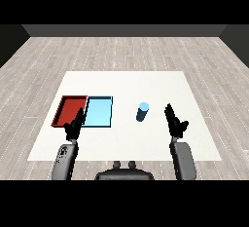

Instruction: Pick the blue can and put it in the blue box

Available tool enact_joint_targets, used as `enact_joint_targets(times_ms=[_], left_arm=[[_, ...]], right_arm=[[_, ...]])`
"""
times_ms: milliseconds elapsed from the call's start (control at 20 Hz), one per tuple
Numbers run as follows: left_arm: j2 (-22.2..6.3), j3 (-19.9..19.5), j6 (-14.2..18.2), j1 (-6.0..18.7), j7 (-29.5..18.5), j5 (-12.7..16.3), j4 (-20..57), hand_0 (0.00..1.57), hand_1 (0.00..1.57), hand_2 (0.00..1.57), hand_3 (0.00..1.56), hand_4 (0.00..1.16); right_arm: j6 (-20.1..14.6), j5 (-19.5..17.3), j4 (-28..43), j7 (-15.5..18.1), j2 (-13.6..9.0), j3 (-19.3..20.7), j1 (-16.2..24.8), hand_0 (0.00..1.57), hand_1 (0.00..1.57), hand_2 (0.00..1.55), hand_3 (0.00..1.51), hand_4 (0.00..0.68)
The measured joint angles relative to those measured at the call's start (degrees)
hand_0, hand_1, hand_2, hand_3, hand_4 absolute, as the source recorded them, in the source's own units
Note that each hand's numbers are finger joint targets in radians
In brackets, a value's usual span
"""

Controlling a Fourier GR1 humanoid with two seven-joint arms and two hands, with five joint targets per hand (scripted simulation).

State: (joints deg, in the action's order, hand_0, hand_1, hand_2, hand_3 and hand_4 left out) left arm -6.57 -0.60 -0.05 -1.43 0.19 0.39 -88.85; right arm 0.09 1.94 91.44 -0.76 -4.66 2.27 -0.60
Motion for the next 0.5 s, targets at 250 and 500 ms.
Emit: enact_joint_targets(times_ms=[250,500], left_arm=[[0.76,0.39,-0.62,0.57,-0.20,-0.76,0.06,0.00,0.00,0.00,0.00,0.00],[3.56,-0.40,-1.24,1.76,-10.54,2.29,-4.43,0.00,0.00,0.00,0.00,0.00]], right_arm=[[1.43,0.00,-6.15,0.76,-2.19,2.59,-5.61,0.00,0.00,0.00,0.00,0.000],[6.37,5.52,-7.60,8.07,-1.81,4.77,-9.64,0.00,0.00,0.00,0.00,0.000]])
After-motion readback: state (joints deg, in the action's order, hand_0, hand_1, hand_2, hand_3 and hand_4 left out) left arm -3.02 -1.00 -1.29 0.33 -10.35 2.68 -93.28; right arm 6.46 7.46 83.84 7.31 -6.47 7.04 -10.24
